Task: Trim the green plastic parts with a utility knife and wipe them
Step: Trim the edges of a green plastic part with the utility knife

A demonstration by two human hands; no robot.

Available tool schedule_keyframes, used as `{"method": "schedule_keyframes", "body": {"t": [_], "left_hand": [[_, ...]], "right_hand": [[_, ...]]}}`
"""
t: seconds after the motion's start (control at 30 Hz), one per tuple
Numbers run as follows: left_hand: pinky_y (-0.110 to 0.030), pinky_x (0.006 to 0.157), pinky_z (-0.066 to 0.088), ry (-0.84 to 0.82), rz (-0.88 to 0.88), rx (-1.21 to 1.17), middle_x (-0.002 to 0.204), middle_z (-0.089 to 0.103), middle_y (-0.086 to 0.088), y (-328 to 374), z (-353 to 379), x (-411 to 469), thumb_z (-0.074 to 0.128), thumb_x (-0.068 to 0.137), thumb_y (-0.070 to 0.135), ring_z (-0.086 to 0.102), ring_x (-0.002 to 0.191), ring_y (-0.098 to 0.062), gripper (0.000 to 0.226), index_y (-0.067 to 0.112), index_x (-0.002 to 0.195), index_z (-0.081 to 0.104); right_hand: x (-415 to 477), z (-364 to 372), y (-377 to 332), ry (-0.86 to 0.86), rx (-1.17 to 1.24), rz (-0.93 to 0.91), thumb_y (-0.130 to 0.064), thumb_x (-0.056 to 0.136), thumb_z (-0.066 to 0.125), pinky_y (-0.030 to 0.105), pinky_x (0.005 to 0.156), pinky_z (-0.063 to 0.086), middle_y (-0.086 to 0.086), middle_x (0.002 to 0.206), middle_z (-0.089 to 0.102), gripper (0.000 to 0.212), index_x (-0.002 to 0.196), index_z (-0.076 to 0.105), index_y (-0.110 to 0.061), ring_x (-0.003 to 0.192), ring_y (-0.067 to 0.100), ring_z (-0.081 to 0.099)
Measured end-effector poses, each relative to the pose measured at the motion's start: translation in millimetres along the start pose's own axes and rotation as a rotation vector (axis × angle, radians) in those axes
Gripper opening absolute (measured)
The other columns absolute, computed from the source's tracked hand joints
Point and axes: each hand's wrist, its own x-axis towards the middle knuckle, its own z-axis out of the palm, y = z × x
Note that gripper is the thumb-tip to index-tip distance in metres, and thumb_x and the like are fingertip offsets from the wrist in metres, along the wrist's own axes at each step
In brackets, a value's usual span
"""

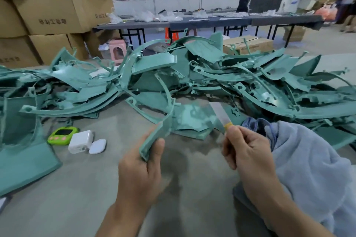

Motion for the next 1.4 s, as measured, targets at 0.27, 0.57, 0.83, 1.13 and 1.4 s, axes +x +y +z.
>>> {"method": "schedule_keyframes", "body": {"t": [0.27,0.57,0.83,1.13,1.4], "left_hand": [[0.001,0.105,0.028,-0.513,-0.095,0.068,0.134,0.051,0.038,-24.2,25.0,2.1,0.062,0.097,0.006,0.042,0.12,0.025,0.057,0.04,0.141,0.057],[0.006,0.094,0.03,-0.456,-0.123,0.009,0.127,0.063,0.029,-25.7,24.7,2.9,0.06,0.095,0.007,0.049,0.114,0.016,0.046,0.036,0.13,0.068],[0.0,0.067,0.038,-0.363,-0.217,-0.07,0.079,0.063,0.039,-24.4,26.7,7.2,0.062,0.1,0.017,0.061,0.084,0.009,0.044,0.061,0.1,0.06],[0.001,0.07,0.037,-0.354,-0.195,-0.063,0.08,0.062,0.045,-26.8,26.1,2.3,0.063,0.1,0.015,0.056,0.078,0.022,0.022,0.024,0.114,0.077],[-0.001,0.066,0.038,-0.346,-0.185,-0.096,0.07,0.061,0.039,-27.2,25.7,-0.8,0.066,0.098,0.013,0.057,0.072,0.017,0.016,0.025,0.104,0.073]], "right_hand": [[-14.5,8.4,-7.9,-0.2,-0.122,-0.053,-0.031,0.091,0.049,0.047,0.051,0.035,0.018,0.065,0.054,0.032,0.068,0.059,-0.011,0.052,0.034,0.045],[-25.0,11.9,-8.0,-0.423,-0.528,-0.182,-0.044,0.098,0.049,0.032,0.054,0.036,0.005,0.067,0.05,0.034,0.081,0.052,-0.015,0.059,0.015,0.046],[-26.6,18.6,-9.6,-0.238,-0.597,-0.223,-0.036,0.102,0.052,0.031,0.053,0.036,0.0,0.064,0.049,0.028,0.078,0.049,-0.021,0.054,0.012,0.042],[-15.3,17.6,-3.6,-0.158,-0.547,-0.181,-0.038,0.102,0.047,0.034,0.053,0.038,0.003,0.061,0.051,0.035,0.075,0.053,-0.017,0.055,0.017,0.045],[-7.4,14.2,-5.8,-0.132,-0.603,-0.183,-0.038,0.102,0.047,0.039,0.053,0.039,0.0,0.058,0.05,0.036,0.07,0.048,-0.021,0.053,0.016,0.044]]}}
